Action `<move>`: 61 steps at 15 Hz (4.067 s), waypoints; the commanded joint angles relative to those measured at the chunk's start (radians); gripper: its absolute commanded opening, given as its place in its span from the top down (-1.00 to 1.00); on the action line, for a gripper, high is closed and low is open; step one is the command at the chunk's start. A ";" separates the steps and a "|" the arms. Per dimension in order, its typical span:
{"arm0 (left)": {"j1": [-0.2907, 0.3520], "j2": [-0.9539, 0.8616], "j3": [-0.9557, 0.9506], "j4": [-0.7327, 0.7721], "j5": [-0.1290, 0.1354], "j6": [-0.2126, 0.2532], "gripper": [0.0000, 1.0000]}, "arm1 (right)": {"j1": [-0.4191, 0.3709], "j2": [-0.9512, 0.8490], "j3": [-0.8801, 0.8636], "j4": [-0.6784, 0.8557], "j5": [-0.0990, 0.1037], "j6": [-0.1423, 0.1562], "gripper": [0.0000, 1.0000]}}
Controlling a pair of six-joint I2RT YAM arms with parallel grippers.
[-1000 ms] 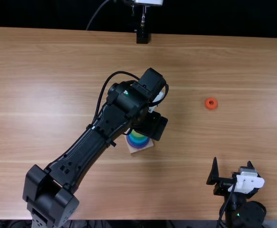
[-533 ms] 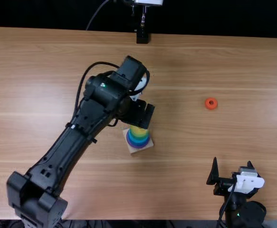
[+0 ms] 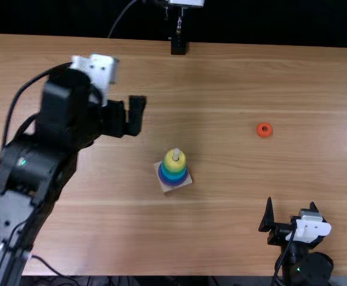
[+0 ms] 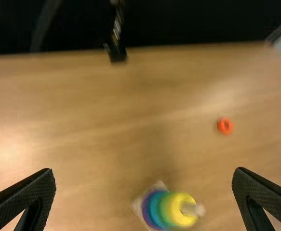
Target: Build the Hanoi tower: stack the rings onto the peg from bottom to top in this color order: purple, dark blue, light blue, dark green, light green, yellow, orange.
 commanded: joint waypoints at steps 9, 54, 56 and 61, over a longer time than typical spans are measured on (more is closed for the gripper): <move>0.267 -0.727 -0.810 0.368 -0.100 0.007 -1.00 | -0.007 -0.013 -0.069 -0.063 0.001 0.007 -1.00; 0.234 -1.411 -1.622 0.265 -0.057 0.338 -1.00 | -0.007 -0.013 -0.069 -0.068 0.001 0.008 -1.00; 0.234 -1.411 -1.622 0.265 -0.057 0.338 -1.00 | -0.012 -0.013 -0.061 -0.030 0.007 -0.001 -1.00; 0.234 -1.411 -1.622 0.265 -0.057 0.338 -1.00 | -0.039 0.098 0.287 0.226 0.047 -0.003 -1.00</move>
